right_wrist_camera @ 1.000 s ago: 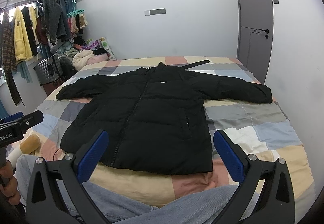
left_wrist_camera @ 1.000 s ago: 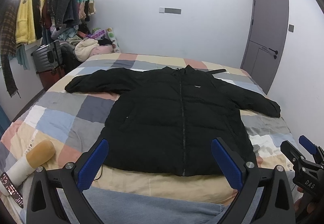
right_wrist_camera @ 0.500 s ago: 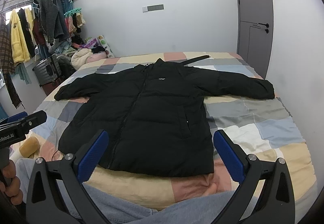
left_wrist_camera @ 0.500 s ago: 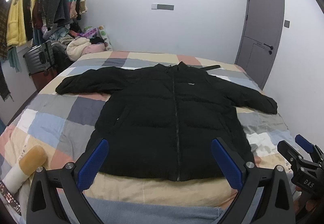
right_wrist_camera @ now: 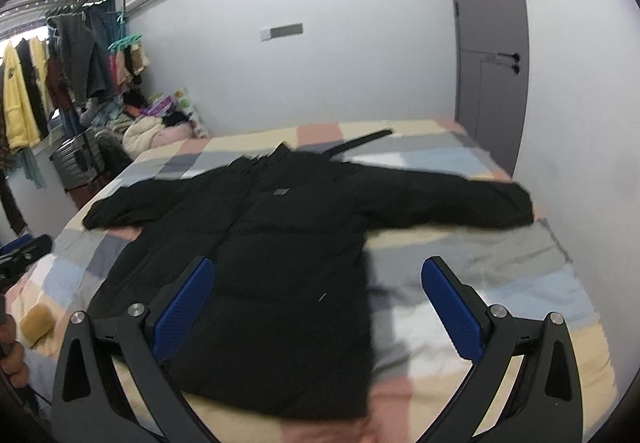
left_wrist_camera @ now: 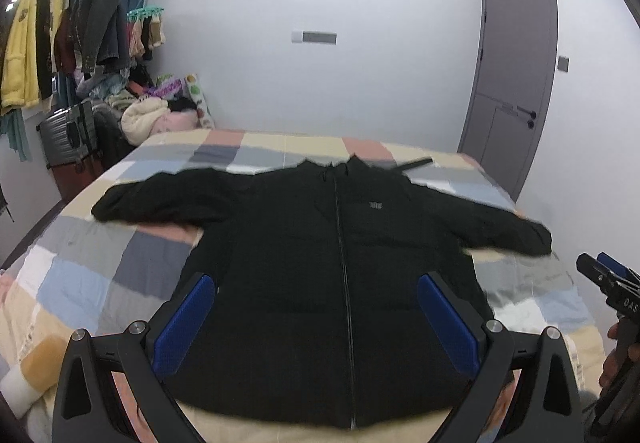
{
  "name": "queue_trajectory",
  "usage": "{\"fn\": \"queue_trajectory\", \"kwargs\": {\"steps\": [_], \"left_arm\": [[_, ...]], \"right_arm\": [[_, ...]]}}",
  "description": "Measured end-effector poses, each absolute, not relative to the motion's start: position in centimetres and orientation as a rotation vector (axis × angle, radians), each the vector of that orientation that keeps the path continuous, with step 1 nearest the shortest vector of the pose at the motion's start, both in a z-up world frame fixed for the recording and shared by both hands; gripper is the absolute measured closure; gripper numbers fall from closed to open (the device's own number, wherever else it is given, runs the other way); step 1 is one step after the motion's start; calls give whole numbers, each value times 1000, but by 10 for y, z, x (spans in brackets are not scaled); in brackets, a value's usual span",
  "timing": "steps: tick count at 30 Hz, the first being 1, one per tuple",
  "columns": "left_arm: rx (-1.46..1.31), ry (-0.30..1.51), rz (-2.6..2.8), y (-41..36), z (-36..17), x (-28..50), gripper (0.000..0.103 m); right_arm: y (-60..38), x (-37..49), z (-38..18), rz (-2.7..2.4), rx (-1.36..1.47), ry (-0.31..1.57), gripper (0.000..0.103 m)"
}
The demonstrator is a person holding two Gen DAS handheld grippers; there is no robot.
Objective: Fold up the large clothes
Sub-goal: 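Grasp the black jacket's sleeve cuff with the right gripper and lift it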
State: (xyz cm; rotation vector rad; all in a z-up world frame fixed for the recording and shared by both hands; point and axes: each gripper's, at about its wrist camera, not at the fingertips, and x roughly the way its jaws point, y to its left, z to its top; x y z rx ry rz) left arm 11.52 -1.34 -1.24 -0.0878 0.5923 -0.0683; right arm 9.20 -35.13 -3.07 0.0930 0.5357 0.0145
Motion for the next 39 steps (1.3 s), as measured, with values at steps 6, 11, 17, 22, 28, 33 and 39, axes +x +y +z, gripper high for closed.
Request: {"fn": "queue_trajectory", "kwargs": {"steps": [6,11,17,22,28,33,39], "left_arm": [[-116,592,-102,-2,-20,159,0],[-35,596,-27,-3,-48,189,0],[-75,656,-33,3,-94,219,0],[-102,707,-31,15,-134,241,0],[-131,742,-7,23,-158,258,1],[-123,771,11,21,-175,275,0],[-95,794,36,15,-187,292,1]], "right_arm": [[-403,137,-33,-47,88,405,0],[-470,186,-55,-145,136,371,0],[-559,243,-105,-247,210,420,9],[-639,284,-162,-354,425,496,29],[-707,307,-231,-494,697,527,36],[-735,315,-258,-529,803,449,38],[-743,324,-248,-495,789,414,87]]}}
